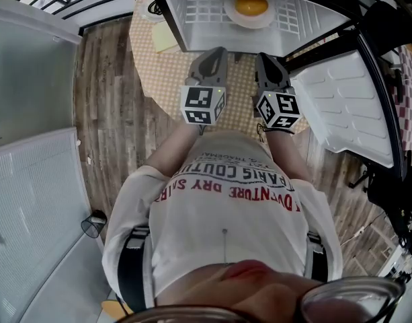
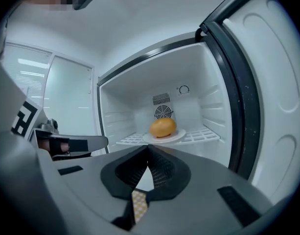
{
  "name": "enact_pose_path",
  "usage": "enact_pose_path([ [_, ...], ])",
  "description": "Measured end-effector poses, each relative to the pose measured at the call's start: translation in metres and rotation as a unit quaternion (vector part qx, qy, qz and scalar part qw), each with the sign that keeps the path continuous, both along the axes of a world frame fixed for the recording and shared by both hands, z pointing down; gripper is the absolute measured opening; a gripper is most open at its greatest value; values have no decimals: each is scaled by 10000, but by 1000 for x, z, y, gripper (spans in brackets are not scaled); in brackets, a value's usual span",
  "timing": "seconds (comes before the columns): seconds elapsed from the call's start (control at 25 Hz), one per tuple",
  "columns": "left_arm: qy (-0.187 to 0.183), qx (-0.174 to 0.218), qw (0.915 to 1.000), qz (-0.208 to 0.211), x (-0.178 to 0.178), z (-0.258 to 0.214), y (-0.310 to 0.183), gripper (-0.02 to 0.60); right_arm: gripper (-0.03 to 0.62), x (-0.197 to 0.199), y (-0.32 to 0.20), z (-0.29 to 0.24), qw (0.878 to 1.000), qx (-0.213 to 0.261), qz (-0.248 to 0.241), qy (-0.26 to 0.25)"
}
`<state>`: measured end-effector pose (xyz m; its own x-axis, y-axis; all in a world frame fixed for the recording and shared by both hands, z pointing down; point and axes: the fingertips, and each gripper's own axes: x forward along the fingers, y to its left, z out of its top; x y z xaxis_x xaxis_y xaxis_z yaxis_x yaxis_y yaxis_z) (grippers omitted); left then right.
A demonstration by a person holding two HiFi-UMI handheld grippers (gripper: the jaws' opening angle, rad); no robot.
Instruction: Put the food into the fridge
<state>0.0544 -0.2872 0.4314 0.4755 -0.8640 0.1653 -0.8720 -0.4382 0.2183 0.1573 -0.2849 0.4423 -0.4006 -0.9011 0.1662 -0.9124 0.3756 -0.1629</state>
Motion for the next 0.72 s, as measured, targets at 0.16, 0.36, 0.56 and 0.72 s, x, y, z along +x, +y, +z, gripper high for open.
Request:
enact_pose_path([
  [0.16,-10,5,10000,14,0,-1,4,28,26,0,1,1,9999,-81,37,-72],
  [0.36,6,8,10000,-6,0,0,6,28,26,-3,4,-1,10000,-11,-19,-39],
  [0.56,-4,26,10000,2,-1,-2,7,28,26,-7,5,-4,10000,77,-51,-5],
  [0.72,-17,27,10000,22,0,-2,8,28,26,-9,7,-4,9999,86,-80,35],
])
